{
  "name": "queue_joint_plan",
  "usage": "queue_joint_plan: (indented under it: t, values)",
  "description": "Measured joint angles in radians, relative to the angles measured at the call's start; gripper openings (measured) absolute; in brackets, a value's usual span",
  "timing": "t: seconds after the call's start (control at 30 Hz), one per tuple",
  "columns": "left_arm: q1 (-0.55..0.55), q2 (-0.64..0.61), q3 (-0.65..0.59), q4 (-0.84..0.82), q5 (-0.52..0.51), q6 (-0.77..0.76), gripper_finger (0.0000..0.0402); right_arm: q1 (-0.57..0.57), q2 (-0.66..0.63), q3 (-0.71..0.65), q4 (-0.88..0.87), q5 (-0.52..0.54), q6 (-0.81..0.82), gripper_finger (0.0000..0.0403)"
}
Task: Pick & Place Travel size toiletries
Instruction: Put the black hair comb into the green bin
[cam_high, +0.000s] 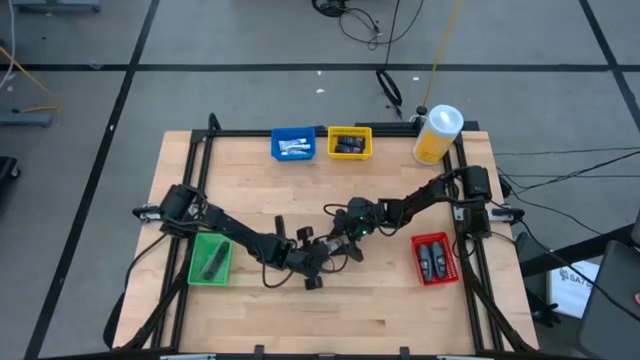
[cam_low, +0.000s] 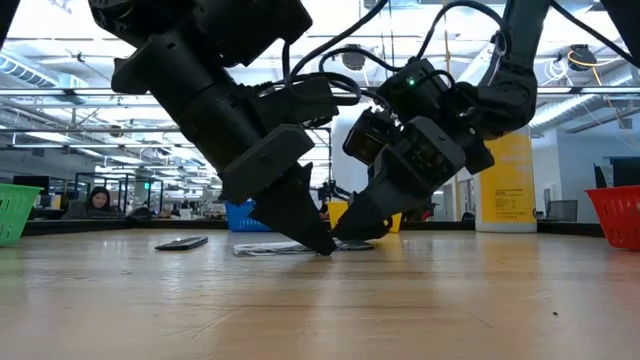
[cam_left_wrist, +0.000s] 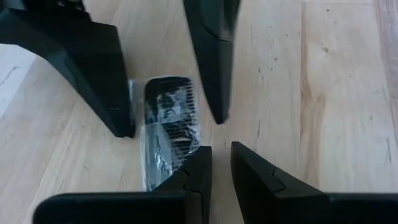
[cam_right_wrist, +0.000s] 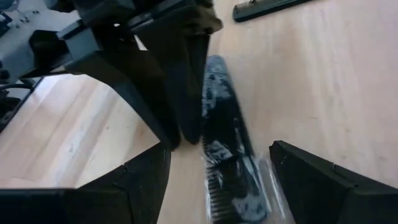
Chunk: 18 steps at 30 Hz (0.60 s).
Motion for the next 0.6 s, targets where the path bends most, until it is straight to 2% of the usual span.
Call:
queue_joint_plan:
  t: [0.6]
  values:
    - [-0.001, 0.013, -0.001, 0.053, 0.002, -0.009, 0.0062, 0.038, 0.000, -0.001, -0.081, -0.001, 0.097, 0.0263]
